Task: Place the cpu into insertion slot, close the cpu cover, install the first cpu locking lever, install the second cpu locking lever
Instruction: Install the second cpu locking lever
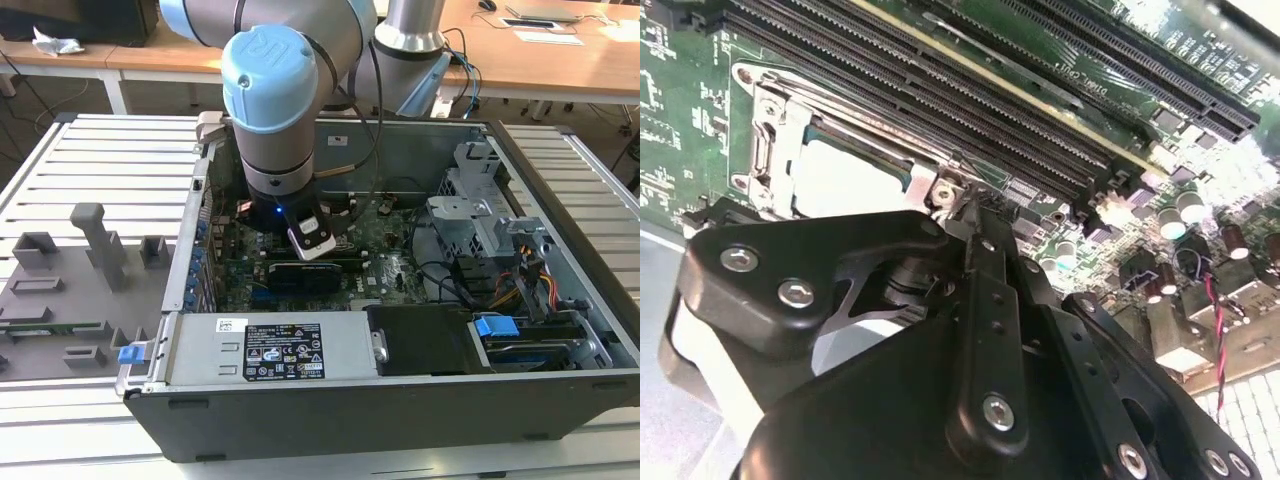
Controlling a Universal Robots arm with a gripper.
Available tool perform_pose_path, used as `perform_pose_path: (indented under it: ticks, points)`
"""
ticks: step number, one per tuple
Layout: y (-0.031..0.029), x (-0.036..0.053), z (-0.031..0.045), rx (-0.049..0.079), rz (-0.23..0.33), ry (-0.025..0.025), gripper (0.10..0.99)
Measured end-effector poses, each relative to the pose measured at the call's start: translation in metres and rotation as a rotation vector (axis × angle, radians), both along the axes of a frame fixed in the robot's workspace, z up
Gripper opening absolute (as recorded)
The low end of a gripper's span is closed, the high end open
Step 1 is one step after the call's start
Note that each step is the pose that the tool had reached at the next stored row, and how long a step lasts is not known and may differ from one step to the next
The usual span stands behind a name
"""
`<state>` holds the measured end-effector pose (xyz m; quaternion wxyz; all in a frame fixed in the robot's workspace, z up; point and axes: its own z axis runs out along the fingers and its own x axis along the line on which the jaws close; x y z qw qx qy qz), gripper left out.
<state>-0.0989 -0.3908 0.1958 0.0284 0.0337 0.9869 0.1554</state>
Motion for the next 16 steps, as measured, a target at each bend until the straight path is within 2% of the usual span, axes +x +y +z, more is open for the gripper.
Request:
perform_pose_path:
  ticks: [2, 3, 6, 9, 11, 12, 16]
  points:
    - [-0.0001, 0.0, -0.0005, 0.0, 0.0, 0.0003, 0.106]
    - [0.0, 0.0001, -0.0007, -0.006, 0.0, 0.0001, 0.106]
    - [0.0, 0.0, -0.0008, -0.013, 0.0, 0.0002, 0.106]
    - [0.0, 0.0, 0.0005, -0.013, 0.0, 0.0002, 0.106]
    - [0.0, 0.0, 0.004, -0.013, 0.0, 0.0001, 0.106]
    - [0.0001, 0.0, 0.0091, -0.013, 0.0, 0.0001, 0.106]
    - [0.0001, 0.0001, 0.0198, -0.015, 0.0, 0.0001, 0.106]
